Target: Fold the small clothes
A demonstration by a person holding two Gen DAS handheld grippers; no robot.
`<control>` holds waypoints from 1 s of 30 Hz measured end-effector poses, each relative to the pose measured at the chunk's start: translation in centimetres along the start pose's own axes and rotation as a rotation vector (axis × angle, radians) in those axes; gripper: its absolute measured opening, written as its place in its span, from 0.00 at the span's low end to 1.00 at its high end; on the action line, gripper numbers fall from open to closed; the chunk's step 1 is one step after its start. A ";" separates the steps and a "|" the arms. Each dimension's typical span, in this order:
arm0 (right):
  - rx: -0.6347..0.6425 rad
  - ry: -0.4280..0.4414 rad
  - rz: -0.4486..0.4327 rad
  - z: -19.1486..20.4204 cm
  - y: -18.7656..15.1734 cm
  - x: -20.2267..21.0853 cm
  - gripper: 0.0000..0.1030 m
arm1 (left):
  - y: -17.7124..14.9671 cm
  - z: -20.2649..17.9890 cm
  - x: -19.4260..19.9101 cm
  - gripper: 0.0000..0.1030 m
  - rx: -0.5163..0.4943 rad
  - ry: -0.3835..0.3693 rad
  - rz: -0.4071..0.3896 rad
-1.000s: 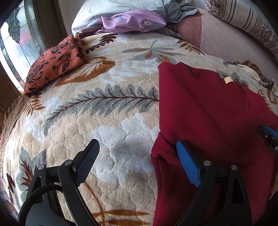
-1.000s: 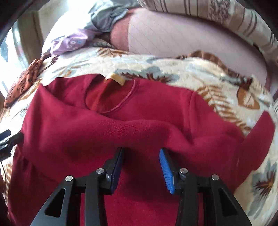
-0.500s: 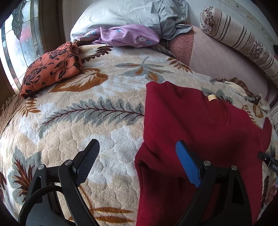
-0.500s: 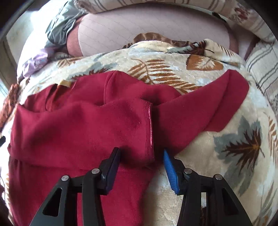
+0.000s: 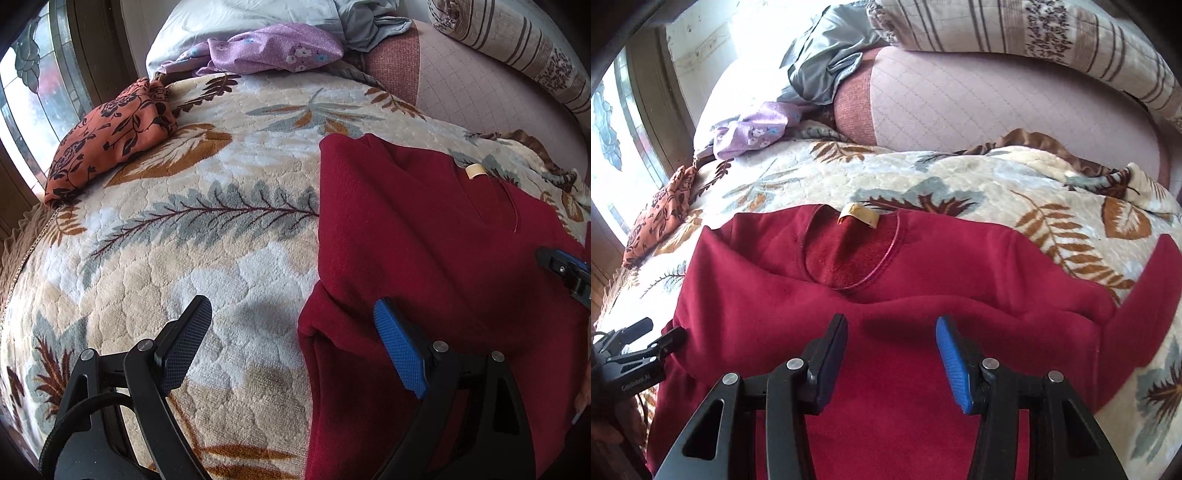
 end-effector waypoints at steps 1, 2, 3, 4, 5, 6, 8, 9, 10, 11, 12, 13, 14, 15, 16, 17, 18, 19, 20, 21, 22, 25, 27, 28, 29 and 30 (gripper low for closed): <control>-0.003 -0.009 0.017 0.2 0.0 -1.0 0.47 | 0.0 0.0 0.0 0.87 0.000 0.001 0.000; -0.006 -0.028 0.039 0.3 -0.2 -2.0 0.47 | 0.0 0.0 0.0 0.87 -0.001 0.001 0.000; -0.011 -0.038 0.057 0.2 -0.4 -2.8 0.47 | 0.0 0.0 0.0 0.87 -0.002 0.001 -0.001; -0.013 -0.044 0.054 0.2 -0.4 -3.2 0.47 | 0.0 0.0 0.1 0.87 -0.003 0.002 -0.002; -0.006 -0.053 0.036 0.3 -0.3 -3.1 0.47 | 0.0 -0.1 0.1 0.87 -0.005 0.004 -0.005; 0.000 -0.056 0.037 0.4 -0.3 -2.9 0.47 | 0.1 -0.1 0.3 0.87 -0.007 0.006 -0.010; -0.004 -0.049 0.045 0.4 -0.5 -2.0 0.47 | 0.3 -0.2 0.6 0.87 -0.013 0.010 -0.023; -0.008 -0.042 0.042 0.2 -0.7 -1.4 0.47 | 0.4 -0.2 0.8 0.87 -0.016 0.008 -0.031; -0.008 -0.037 0.036 0.0 -0.8 -0.9 0.47 | 0.5 -0.2 1.1 0.87 -0.017 0.005 -0.038; -0.004 -0.038 0.027 -0.2 -1.0 -0.1 0.47 | 0.6 -0.3 1.4 0.87 -0.016 -0.001 -0.047; 0.001 -0.043 0.018 -0.4 -1.2 0.6 0.47 | 0.7 -0.4 1.8 0.87 -0.015 -0.011 -0.057; 0.005 -0.048 0.011 -0.7 -1.5 1.2 0.47 | 0.8 -0.5 2.2 0.87 -0.012 -0.027 -0.071; 0.005 -0.056 0.004 -1.1 -2.0 1.9 0.47 | 1.0 -0.7 2.7 0.87 -0.006 -0.052 -0.090; 0.000 -0.066 0.003 -1.6 -2.5 2.2 0.47 | 1.3 -1.0 3.2 0.87 0.000 -0.080 -0.109; -0.005 -0.073 0.013 -2.0 -3.1 2.3 0.47 | 1.4 -1.3 3.7 0.87 0.003 -0.108 -0.124; -0.008 -0.077 0.038 -2.4 -3.9 2.0 0.47 | 1.5 -1.8 3.9 0.87 0.003 -0.136 -0.131; -0.012 -0.076 0.073 -3.0 -4.7 1.5 0.47 | 1.4 -2.4 3.9 0.87 -0.002 -0.162 -0.126; -0.020 -0.065 0.084 -3.2 -5.2 1.3 0.47 | 1.3 -3.1 3.7 0.87 -0.013 -0.189 -0.109; -0.030 -0.049 0.061 -3.5 -5.1 1.8 0.47 | 1.0 -3.6 3.4 0.87 -0.022 -0.211 -0.089; -0.042 -0.046 0.058 -3.8 -5.1 2.5 0.47 | 0.7 -4.2 3.2 0.87 -0.028 -0.225 -0.074; -0.060 -0.034 0.058 -4.3 -5.0 3.2 0.47 | 0.5 -4.6 2.9 0.87 -0.037 -0.227 -0.063; -0.128 -0.057 0.010 -7.9 -4.5 5.6 0.48 | 0.0 -5.5 2.7 0.87 -0.093 -0.183 -0.061; -0.183 -0.145 -0.022 -11.9 -4.0 6.9 0.48 | -0.2 -5.6 2.6 0.87 -0.104 -0.169 -0.064; -0.219 -0.179 -0.028 -14.0 -3.9 7.3 0.49 | -0.3 -5.6 2.5 0.87 -0.101 -0.167 -0.059; -0.267 -0.212 -0.023 -16.4 -3.8 7.5 0.49 | -0.3 -5.4 2.3 0.87 -0.098 -0.166 -0.056; -0.318 -0.233 -0.018 -18.8 -3.6 7.6 0.49 | -0.3 -5.4 2.2 0.87 -0.097 -0.164 -0.054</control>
Point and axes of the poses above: each gripper's, at about its wrist camera, not at the fingertips, and x roughly against the way its jaws point, z to its left, y to its top, the point moved 6 cm from there along -x, roughly the way its jaws point, and after that the axes turned 3 degrees about -z, right-handed, at the moved point
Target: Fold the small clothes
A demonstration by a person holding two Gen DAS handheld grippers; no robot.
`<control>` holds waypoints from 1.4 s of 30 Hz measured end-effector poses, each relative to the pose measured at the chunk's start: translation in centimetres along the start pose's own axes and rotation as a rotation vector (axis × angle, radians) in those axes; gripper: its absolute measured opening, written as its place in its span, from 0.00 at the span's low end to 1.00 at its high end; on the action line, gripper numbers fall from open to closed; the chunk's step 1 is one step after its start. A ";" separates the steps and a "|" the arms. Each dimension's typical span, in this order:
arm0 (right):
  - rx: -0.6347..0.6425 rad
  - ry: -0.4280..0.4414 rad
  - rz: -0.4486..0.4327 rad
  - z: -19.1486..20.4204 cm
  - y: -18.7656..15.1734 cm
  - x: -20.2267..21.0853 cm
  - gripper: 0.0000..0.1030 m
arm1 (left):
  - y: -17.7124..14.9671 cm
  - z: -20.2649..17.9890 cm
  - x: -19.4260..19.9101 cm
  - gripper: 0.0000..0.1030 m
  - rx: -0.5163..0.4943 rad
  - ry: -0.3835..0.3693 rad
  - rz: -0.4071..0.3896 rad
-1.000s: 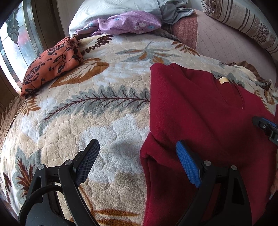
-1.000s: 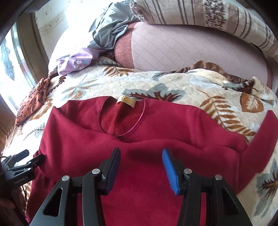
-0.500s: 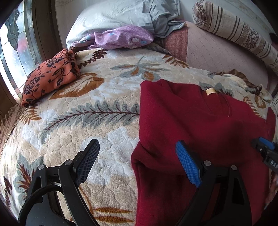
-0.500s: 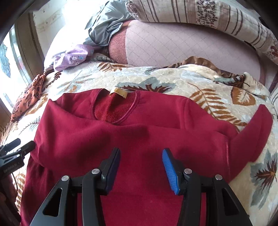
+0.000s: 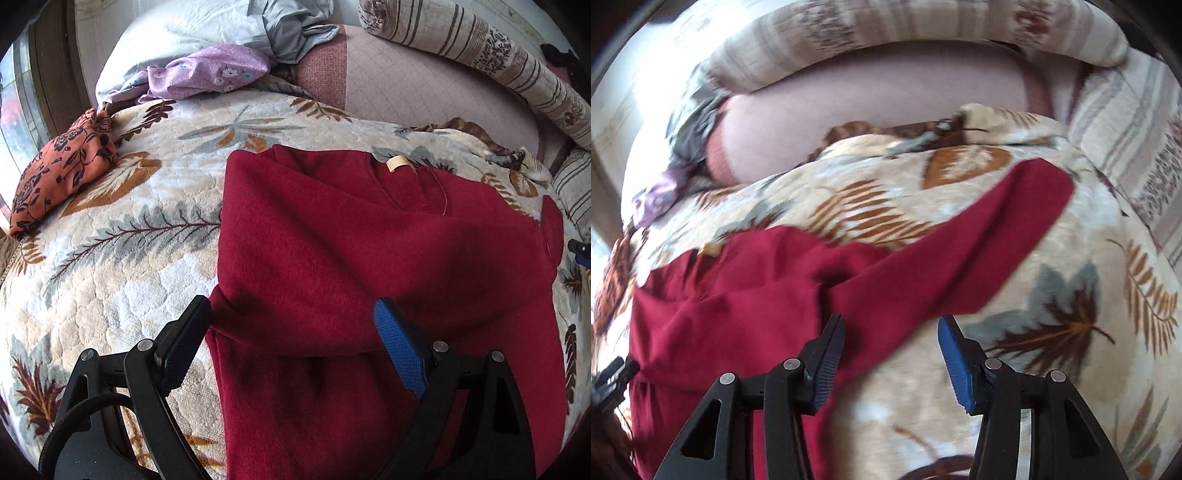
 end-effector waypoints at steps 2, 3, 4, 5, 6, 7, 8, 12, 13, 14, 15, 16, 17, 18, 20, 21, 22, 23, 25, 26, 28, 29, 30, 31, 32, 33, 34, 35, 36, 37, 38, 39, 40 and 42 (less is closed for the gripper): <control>-0.082 -0.038 -0.004 -3.5 2.0 -0.8 0.49 | 0.0 0.1 -0.1 0.87 -0.002 0.005 0.002; -0.120 -0.061 -0.013 -5.1 3.2 -1.3 0.49 | 0.0 0.2 -0.2 0.87 -0.003 0.006 0.003; -0.151 -0.070 -0.020 -6.2 4.2 -1.7 0.49 | 0.0 0.2 -0.3 0.87 -0.004 0.007 0.003; -0.182 -0.075 -0.026 -7.2 5.3 -2.3 0.49 | 0.0 0.2 -0.4 0.87 -0.006 0.008 0.004; -0.208 -0.081 -0.028 -7.9 6.4 -2.9 0.49 | 0.0 0.2 -0.5 0.87 -0.009 0.010 0.005; -0.226 -0.081 -0.029 -8.3 7.3 -3.6 0.49 | 0.0 0.2 -0.6 0.87 -0.012 0.013 0.007; -0.239 -0.079 -0.028 -8.6 8.2 -4.5 0.49 | 0.0 0.2 -0.7 0.87 -0.014 0.015 0.007; -0.286 -0.091 -0.003 -9.5 10.5 -8.2 0.49 | 0.0 0.1 -0.9 0.87 -0.027 0.025 0.007; -0.290 -0.097 0.009 -9.7 10.9 -9.2 0.49 | 0.0 0.0 -1.0 0.87 -0.031 0.027 0.006; -0.296 -0.101 0.022 -10.1 11.0 -10.2 0.48 | 0.0 0.0 -1.1 0.87 -0.036 0.029 0.007; -0.308 -0.107 0.027 -10.5 11.1 -11.0 0.44 | 0.0 0.0 -1.2 0.87 -0.039 0.031 0.008; -0.318 -0.112 0.024 -10.8 11.3 -11.7 0.33 | 0.1 -0.1 -1.2 0.87 -0.040 0.033 0.008; -0.313 -0.127 0.006 -10.9 11.4 -12.0 0.19 | 0.1 0.0 -1.3 0.87 -0.040 0.033 0.009; -0.294 -0.134 0.001 -11.0 11.5 -12.0 0.12 | 0.2 0.0 -1.4 0.87 -0.037 0.033 0.010; -0.285 -0.104 -0.014 -11.0 11.5 -11.0 0.06 | 0.2 0.1 -1.4 0.87 -0.031 0.031 0.010; -0.272 -0.101 -0.037 -11.1 11.5 -10.0 0.06 | 0.2 0.1 -1.3 0.87 -0.030 0.030 0.009; -0.266 -0.094 -0.060 -11.4 11.4 -8.8 0.06 | 0.2 0.2 -1.1 0.87 -0.028 0.029 0.007; -0.273 -0.071 -0.089 -11.8 11.1 -7.2 0.06 | 0.2 0.2 -0.9 0.87 -0.025 0.026 0.003; -0.305 -0.048 -0.138 -13.4 9.8 -3.7 0.06 | 0.3 0.4 -0.5 0.87 -0.014 0.022 -0.003; -0.323 -0.041 -0.150 -14.1 9.2 -2.3 0.06 | 0.4 0.5 -0.3 0.87 -0.006 0.017 -0.008; -0.368 -0.023 -0.180 -15.9 7.5 0.9 0.06 | 0.7 0.7 0.3 0.87 0.014 0.009 -0.023; -0.389 -0.017 -0.184 -16.7 6.4 2.2 0.06 | 0.8 0.9 0.6 0.87 0.022 0.006 -0.031; -0.407 -0.005 -0.180 -17.2 5.2 3.2 0.06 | 0.9 1.1 0.9 0.87 0.028 0.005 -0.040; -0.415 0.002 -0.174 -17.3 4.3 4.1 0.06 | 1.0 1.3 1.1 0.87 0.035 0.007 -0.048; -0.409 0.001 -0.163 -17.3 3.3 4.7 0.06 | 1.1 1.5 1.3 0.87 0.042 0.011 -0.055; -0.397 -0.002 -0.155 -17.2 2.7 5.2 0.06 | 1.2 1.8 1.5 0.87 0.051 0.013 -0.061; -0.380 -0.004 -0.149 -16.9 2.3 5.7 0.06 | 1.4 2.0 1.7 0.87 0.060 0.011 -0.066; -0.360 0.002 -0.152 -16.2 2.2 6.2 0.06 | 1.5 2.3 1.9 0.87 0.071 0.009 -0.071; -0.340 0.012 -0.164 -15.4 2.5 6.8 0.06 | 1.6 2.7 2.0 0.87 0.084 0.007 -0.076; -0.314 0.027 -0.180 -14.4 3.0 7.6 0.06 | 1.7 2.9 2.1 0.87 0.095 0.007 -0.080; -0.274 0.050 -0.201 -12.7 3.9 8.5 0.06 | 1.8 3.2 2.1 0.87 0.106 0.009 -0.081; -0.230 0.074 -0.218 -10.9 4.5 9.3 0.06 | 1.9 3.5 2.1 0.87 0.116 0.010 -0.081; -0.185 0.101 -0.231 -8.9 4.9 10.2 0.06 | 2.0 3.7 2.1 0.87 0.126 0.008 -0.081; -0.067 0.194 -0.248 -3.2 6.3 11.6 0.06 | 2.2 4.0 2.2 0.87 0.140 0.001 -0.085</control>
Point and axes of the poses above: each gripper's, at about its wrist camera, not at the fingertips, and x roughly against the way its jaws point, z to its left, y to its top, the point moved 6 cm from there along -x, roughly the way its jaws point, and after that the axes turned 3 degrees about -z, right-handed, at the moved point
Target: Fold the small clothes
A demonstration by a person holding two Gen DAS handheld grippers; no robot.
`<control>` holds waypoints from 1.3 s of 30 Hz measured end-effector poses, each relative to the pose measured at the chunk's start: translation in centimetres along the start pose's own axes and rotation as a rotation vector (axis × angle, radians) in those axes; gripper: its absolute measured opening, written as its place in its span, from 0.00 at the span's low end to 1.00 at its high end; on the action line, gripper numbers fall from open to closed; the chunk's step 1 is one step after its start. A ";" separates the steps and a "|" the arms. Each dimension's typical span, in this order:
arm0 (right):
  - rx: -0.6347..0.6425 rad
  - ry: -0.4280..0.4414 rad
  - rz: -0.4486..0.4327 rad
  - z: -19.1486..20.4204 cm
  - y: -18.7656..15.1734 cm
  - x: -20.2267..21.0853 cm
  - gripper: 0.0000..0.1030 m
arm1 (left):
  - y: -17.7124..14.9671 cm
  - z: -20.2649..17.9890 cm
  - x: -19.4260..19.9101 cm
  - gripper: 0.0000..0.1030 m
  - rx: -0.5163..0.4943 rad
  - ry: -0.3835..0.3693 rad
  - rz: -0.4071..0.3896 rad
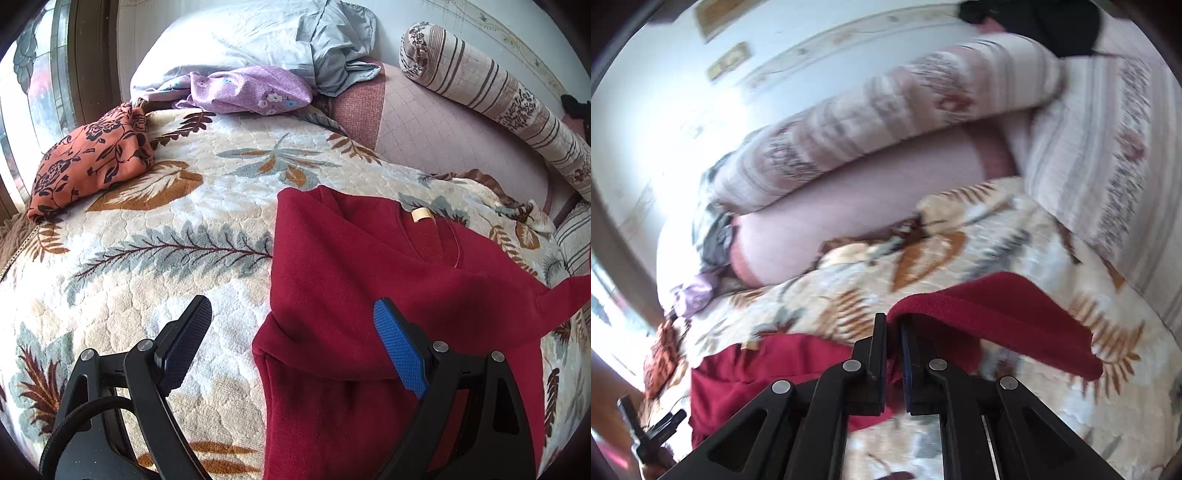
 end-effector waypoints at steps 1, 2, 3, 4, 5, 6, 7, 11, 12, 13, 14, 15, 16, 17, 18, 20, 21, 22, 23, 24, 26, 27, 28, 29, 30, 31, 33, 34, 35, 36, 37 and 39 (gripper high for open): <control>0.059 0.056 0.009 3.1 0.0 -0.2 0.06 | 0.1 0.1 0.1 0.87 0.004 0.000 -0.005; 0.120 0.117 0.032 6.4 -0.4 -0.7 0.06 | 0.2 0.2 0.2 0.87 0.008 0.000 -0.011; 0.176 0.178 0.069 9.8 -1.1 -1.5 0.06 | 0.3 0.4 0.3 0.87 0.013 0.000 -0.018; 0.219 0.237 0.108 13.0 -2.3 -2.4 0.06 | 0.3 0.6 0.4 0.87 0.022 -0.001 -0.024; 0.254 0.297 0.146 16.0 -3.8 -3.6 0.06 | 0.4 0.8 0.4 0.87 0.032 -0.004 -0.026; 0.279 0.347 0.183 18.7 -5.5 -4.8 0.06 | 0.5 0.9 0.4 0.87 0.041 -0.012 -0.026; 0.300 0.384 0.222 21.1 -7.6 -6.2 0.06 | 0.6 1.0 0.3 0.87 0.048 -0.019 -0.024; 0.370 0.394 0.481 26.3 -17.5 -13.2 0.07 | 0.8 1.1 0.1 0.87 0.056 -0.030 -0.022; 0.359 0.387 0.534 26.1 -19.3 -14.0 0.07 | 0.9 1.0 0.2 0.87 0.057 -0.036 -0.025; 0.346 0.393 0.557 25.7 -20.4 -14.2 0.09 | 1.0 1.0 0.2 0.87 0.059 -0.045 -0.028; 0.344 0.393 0.556 24.9 -20.9 -14.0 0.17 | 1.0 0.8 0.2 0.87 0.061 -0.057 -0.029; 0.353 0.379 0.544 23.9 -21.0 -13.4 0.24 | 1.0 0.6 0.2 0.87 0.063 -0.066 -0.027; 0.359 0.365 0.528 22.9 -21.0 -12.5 0.41 | 0.9 0.4 0.1 0.87 0.067 -0.074 -0.024; 0.354 0.348 0.507 22.0 -20.4 -11.8 0.50 | 0.9 0.2 0.0 0.87 0.071 -0.083 -0.023; 0.342 0.330 0.472 20.6 -19.6 -10.7 0.50 | 0.8 -0.1 -0.2 0.87 0.072 -0.090 -0.021; 0.310 0.300 0.410 17.6 -17.9 -8.7 0.50 | 0.7 -0.8 -0.8 0.87 0.055 -0.088 -0.014; 0.289 0.266 0.384 15.9 -17.0 -8.1 0.50 | 0.7 -1.1 -1.2 0.87 0.041 -0.076 -0.009; 0.275 0.222 0.353 14.2 -16.3 -7.2 0.50 | 0.6 -1.3 -1.7 0.87 0.028 -0.059 0.000; 0.265 0.173 0.317 12.6 -15.4 -6.6 0.50 | 0.6 -1.5 -2.1 0.87 0.016 -0.049 0.014; 0.264 0.121 0.287 11.1 -14.6 -6.4 0.50 | 0.5 -1.9 -2.5 0.87 0.007 -0.053 0.026; 0.289 0.017 0.256 8.5 -13.8 -6.3 0.51 | 0.5 -2.7 -3.3 0.87 -0.008 -0.074 0.041; 0.307 -0.006 0.255 7.9 -13.7 -6.5 0.50 | 0.4 -3.2 -3.6 0.87 -0.021 -0.084 0.047; 0.328 -0.014 0.255 7.5 -13.8 -6.6 0.50 | 0.3 -3.7 -4.0 0.86 -0.037 -0.087 0.055; 0.350 -0.020 0.253 7.3 -13.9 -6.9 0.49 | 0.0 -4.0 -4.4 0.85 -0.058 -0.077 0.062; 0.368 -0.024 0.250 7.3 -13.9 -7.3 0.46 | -0.2 -4.2 -4.8 0.85 -0.081 -0.057 0.064; 0.384 -0.018 0.248 7.6 -14.0 -7.7 0.37 | -0.5 -4.3 -5.0 0.85 -0.100 -0.039 0.067; 0.432 -0.003 0.235 8.1 -13.8 -8.5 0.25 | -0.7 -4.4 -5.2 0.85 -0.117 -0.023 0.073; 0.469 -0.019 0.226 8.4 -13.8 -8.9 0.14 | -0.8 -4.4 -5.0 0.85 -0.121 -0.022 0.069; 0.493 -0.029 0.226 8.5 -13.8 -9.1 0.11 | -0.7 -4.4 -4.8 0.85 -0.124 -0.022 0.066; 0.488 -0.019 0.235 8.4 -13.9 -9.0 0.11 | -0.7 -4.3 -4.7 0.85 -0.123 -0.024 0.066; 0.472 -0.003 0.244 8.1 -14.0 -8.6 0.10 | -0.6 -4.3 -4.6 0.85 -0.115 -0.027 0.066; 0.465 0.009 0.281 7.1 -14.8 -7.9 0.10 | -0.4 -4.1 -4.6 0.85 -0.092 -0.032 0.068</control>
Point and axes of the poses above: each gripper's, at about its wrist camera, not at the fingertips, and x roughly against the way its jaws point, z to its left, y to its top, the point moved 6 cm from there along -x, roughly the way its jaws point, and after that the axes turned 3 degrees about -z, right-handed, at the moved point
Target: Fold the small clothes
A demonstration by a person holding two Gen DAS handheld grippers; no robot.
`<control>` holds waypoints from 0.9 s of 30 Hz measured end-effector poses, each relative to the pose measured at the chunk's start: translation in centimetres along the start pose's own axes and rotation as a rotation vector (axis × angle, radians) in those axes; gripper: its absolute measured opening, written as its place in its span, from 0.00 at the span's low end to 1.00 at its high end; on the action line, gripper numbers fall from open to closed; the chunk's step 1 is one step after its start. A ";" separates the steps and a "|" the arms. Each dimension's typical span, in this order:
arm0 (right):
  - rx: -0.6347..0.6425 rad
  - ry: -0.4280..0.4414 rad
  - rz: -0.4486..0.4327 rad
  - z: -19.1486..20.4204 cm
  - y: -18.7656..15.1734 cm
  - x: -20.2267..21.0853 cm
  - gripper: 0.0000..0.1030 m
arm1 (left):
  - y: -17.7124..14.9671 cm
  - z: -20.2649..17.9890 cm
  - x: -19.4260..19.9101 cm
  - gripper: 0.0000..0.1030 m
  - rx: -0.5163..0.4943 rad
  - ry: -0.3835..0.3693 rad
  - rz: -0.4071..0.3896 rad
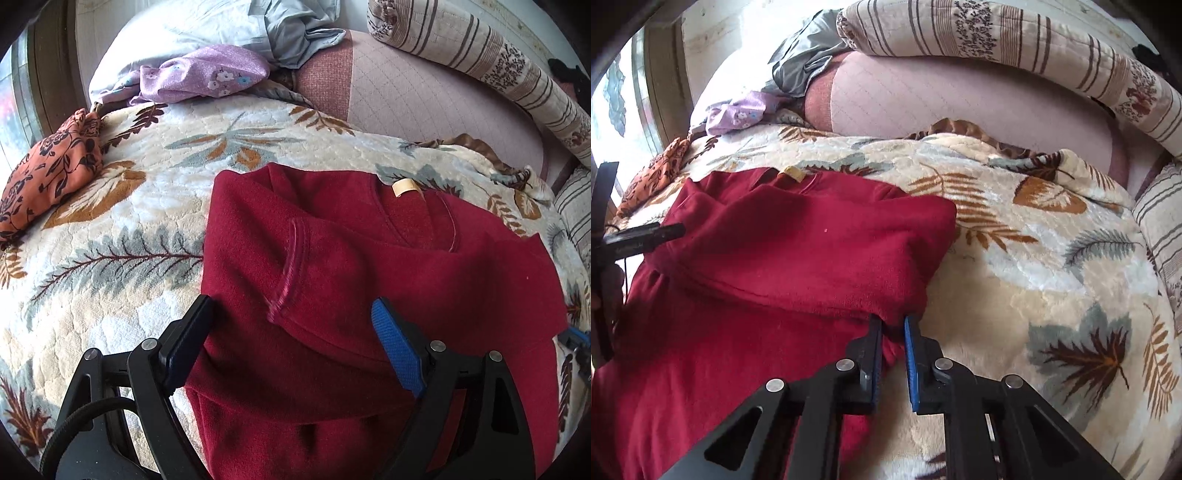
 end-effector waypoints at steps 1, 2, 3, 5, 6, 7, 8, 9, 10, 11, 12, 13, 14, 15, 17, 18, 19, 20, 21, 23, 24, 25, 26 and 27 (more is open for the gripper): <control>0.002 -0.011 0.029 -0.1 -0.9 -0.3 0.10 | -0.1 0.1 0.0 0.85 0.007 0.002 0.002; 0.000 -0.025 0.056 -0.5 -1.7 -0.7 0.07 | -0.1 0.2 0.1 0.85 0.007 0.009 0.004; -0.012 -0.034 0.086 -1.1 -2.6 -1.1 0.01 | -0.1 0.2 0.2 0.85 0.006 0.016 0.004; -0.057 -0.015 0.131 -1.8 -3.5 -1.0 0.00 | 0.0 0.4 0.6 0.85 0.012 0.020 -0.010; -0.080 0.003 0.132 -2.1 -3.4 -0.6 0.00 | 0.2 0.5 0.8 0.85 0.017 0.020 -0.019; -0.105 0.008 0.118 -2.5 -3.1 0.0 0.01 | 0.3 0.6 0.9 0.85 0.024 0.023 -0.027; -0.140 0.007 0.082 -3.0 -2.4 0.9 0.03 | 0.4 0.7 1.0 0.85 0.031 0.026 -0.033; -0.170 0.007 0.040 -3.2 -1.6 1.6 0.04 | 0.5 0.8 0.9 0.85 0.038 0.027 -0.036; -0.192 0.016 0.007 -3.2 -0.8 1.9 0.07 | 0.4 0.9 0.8 0.85 0.038 0.031 -0.030; -0.201 0.031 -0.009 -2.9 0.3 1.8 0.14 | 0.2 0.9 0.5 0.85 0.033 0.041 -0.018; -0.201 0.038 -0.014 -2.4 1.2 1.4 0.18 | 0.1 0.9 0.3 0.85 0.025 0.053 -0.008; -0.200 0.047 -0.025 -1.6 2.2 0.7 0.31 | 0.0 0.9 0.1 0.85 0.018 0.066 -0.003; -0.197 0.067 -0.040 -0.8 3.1 -0.1 0.43 | -0.1 0.9 0.0 0.85 0.011 0.080 -0.001; -0.193 0.087 -0.051 0.1 4.0 -1.2 0.44 | -0.1 1.0 0.0 0.85 0.006 0.089 -0.001; -0.201 0.121 -0.035 1.3 5.4 -3.7 0.44 | -0.2 1.1 -0.3 0.85 0.003 0.104 -0.001; -0.202 0.141 -0.017 1.8 6.0 -5.1 0.44 | -0.3 1.3 -0.5 0.85 0.003 0.115 0.007; -0.189 0.125 0.003 1.9 6.4 -6.5 0.43 | -0.4 1.4 -0.7 0.85 0.004 0.126 0.016; -0.167 0.050 0.024 1.5 6.6 -8.0 0.34 | -0.5 1.6 -0.8 0.85 0.008 0.134 0.020; -0.146 -0.035 0.026 0.8 6.8 -8.9 0.32 | -0.4 1.8 -0.7 0.85 0.014 0.137 0.020; -0.164 -0.112 -0.022 -0.5 7.4 -8.7 0.33 | -0.4 2.1 -0.6 0.85 0.030 0.145 0.021; -0.197 -0.150 -0.012 -1.3 7.3 -8.4 0.33 | -0.5 2.3 -0.6 0.85 0.037 0.152 0.025; -0.240 -0.136 -0.002 -1.7 7.1 -8.1 0.33 | -0.5 2.4 -0.6 0.85 0.045 0.155 0.029; -0.279 -0.087 -0.002 -1.6 7.1 -7.7 0.33 | -0.5 2.5 -0.6 0.85 0.051 0.154 0.033; -0.303 -0.023 -0.013 -0.9 7.1 -7.0 0.33 | -0.6 2.5 -0.4 0.85 0.055 0.154 0.034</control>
Point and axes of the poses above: each gripper's, at about its wrist camera, not at the fingertips, and x roughly against the way its jaws point, z to its left, y to its top, the point moved 6 cm from there along -x, roughly the way its jaws point, and after that the axes turned 3 degrees about -z, right-handed, at the moved point
